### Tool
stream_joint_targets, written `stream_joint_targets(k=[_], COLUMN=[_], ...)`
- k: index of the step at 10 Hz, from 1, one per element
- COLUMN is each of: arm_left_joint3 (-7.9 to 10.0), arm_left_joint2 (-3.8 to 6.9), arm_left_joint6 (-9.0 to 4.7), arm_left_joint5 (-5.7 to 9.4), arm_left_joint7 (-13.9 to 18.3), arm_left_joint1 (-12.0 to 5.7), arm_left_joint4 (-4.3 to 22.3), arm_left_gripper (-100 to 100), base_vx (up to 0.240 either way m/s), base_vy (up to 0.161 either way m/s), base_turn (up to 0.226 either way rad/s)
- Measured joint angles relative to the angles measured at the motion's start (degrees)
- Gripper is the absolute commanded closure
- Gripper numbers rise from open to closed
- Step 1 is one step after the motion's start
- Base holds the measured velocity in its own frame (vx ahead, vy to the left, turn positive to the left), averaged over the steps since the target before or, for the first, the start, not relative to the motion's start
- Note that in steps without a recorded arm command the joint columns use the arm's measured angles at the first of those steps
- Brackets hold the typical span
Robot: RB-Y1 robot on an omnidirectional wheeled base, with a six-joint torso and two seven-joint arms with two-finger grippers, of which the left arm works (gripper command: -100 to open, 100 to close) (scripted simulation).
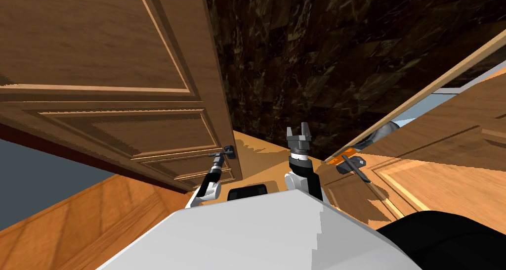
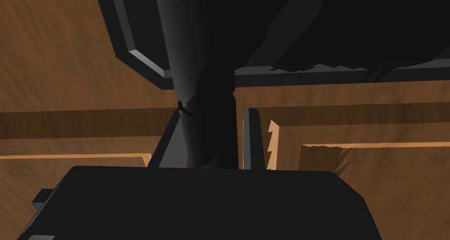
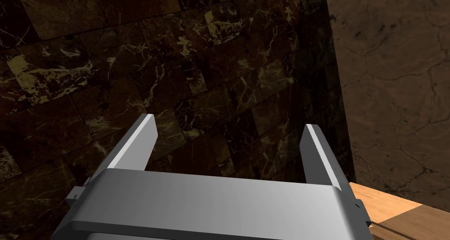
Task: Push the door open
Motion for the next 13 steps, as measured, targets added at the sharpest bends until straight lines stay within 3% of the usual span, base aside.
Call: stream_joint_targets(k=[5, 8, 10, 13], arm_left_joint3=[3.08, 4.97, 6.08, 8.06], arm_left_joint2=[0.66, 0.32, 0.42, -0.27], arm_left_joint6=[0.1, 0.42, -0.06, -0.15], arm_left_joint5=[0.58, 0.8, 1.08, 1.27], arm_left_joint7=[-0.17, -0.53, -0.49, -0.91], arm_left_joint1=[-0.5, -1.18, -1.15, -1.94], arm_left_joint4=[-0.11, 0.33, 1.01, 1.85], arm_left_gripper=[100, 100, 100, 100], base_vx=[0.164, 0.105, 0.137, 0.14], base_vy=[-0.077, -0.071, -0.068, -0.067], base_turn=[0.075, 0.068, 0.086, 0.064])
